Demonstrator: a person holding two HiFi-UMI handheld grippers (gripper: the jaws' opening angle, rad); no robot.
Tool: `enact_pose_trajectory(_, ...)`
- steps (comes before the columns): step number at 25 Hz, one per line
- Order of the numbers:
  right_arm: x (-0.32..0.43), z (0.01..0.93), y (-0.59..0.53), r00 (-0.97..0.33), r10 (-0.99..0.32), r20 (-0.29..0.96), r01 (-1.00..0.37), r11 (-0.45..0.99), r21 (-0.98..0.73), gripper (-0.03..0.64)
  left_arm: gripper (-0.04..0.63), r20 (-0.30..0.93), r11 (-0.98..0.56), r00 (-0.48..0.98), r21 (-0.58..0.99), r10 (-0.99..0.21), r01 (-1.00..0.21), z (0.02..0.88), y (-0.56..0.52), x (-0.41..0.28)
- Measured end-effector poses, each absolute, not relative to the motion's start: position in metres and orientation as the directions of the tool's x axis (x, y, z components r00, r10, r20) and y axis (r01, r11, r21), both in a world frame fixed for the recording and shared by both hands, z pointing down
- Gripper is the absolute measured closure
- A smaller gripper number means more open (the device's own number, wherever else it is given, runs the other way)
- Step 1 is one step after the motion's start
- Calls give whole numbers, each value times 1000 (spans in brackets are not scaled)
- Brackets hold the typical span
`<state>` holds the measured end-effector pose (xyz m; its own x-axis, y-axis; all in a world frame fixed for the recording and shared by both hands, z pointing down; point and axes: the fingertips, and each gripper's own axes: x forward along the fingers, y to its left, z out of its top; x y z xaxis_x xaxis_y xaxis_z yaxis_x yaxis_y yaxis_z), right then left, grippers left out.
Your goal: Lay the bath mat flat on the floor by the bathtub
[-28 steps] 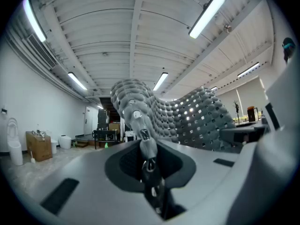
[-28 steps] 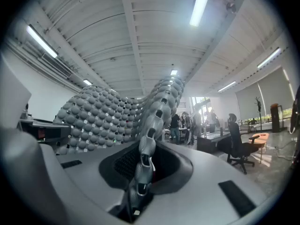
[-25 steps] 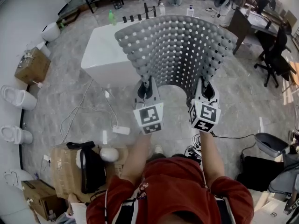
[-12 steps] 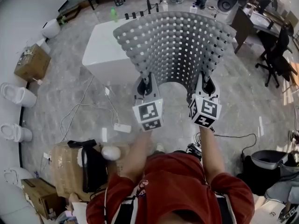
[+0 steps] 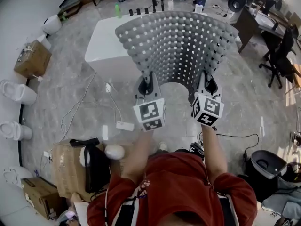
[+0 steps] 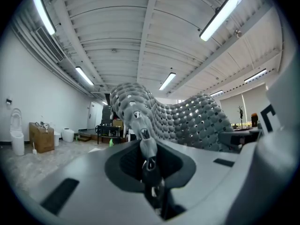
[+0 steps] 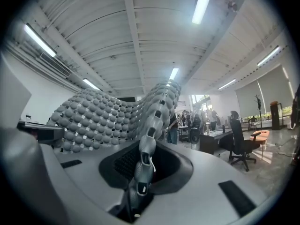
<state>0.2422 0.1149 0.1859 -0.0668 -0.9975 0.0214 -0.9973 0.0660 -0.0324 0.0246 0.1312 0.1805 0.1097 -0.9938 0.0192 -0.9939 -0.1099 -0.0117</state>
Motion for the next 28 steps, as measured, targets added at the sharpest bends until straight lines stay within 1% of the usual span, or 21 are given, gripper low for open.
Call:
enact_pose_trajectory(8, 211, 194, 111, -75, -997, 33, -997, 74, -14, 546, 545, 35, -111, 111, 2, -993, -994, 189, 128, -8)
enact_pose_trajectory(13, 204, 195, 108, -72, -997, 36, -997, 72, -17, 540, 545, 31, -116, 116, 5, -993, -993, 189, 125, -14)
enact_pose_trajectory(21, 217, 198, 88, -91, -995, 41, -996, 89, -29, 540, 545, 39, -97, 97, 1, -995, -995, 190, 108, 0)
enact_pose_trajectory(28, 253, 210, 58, -114, -991, 65, -992, 111, -53, 540, 546, 60, -71, 70, -19, -996, -997, 196, 82, 35)
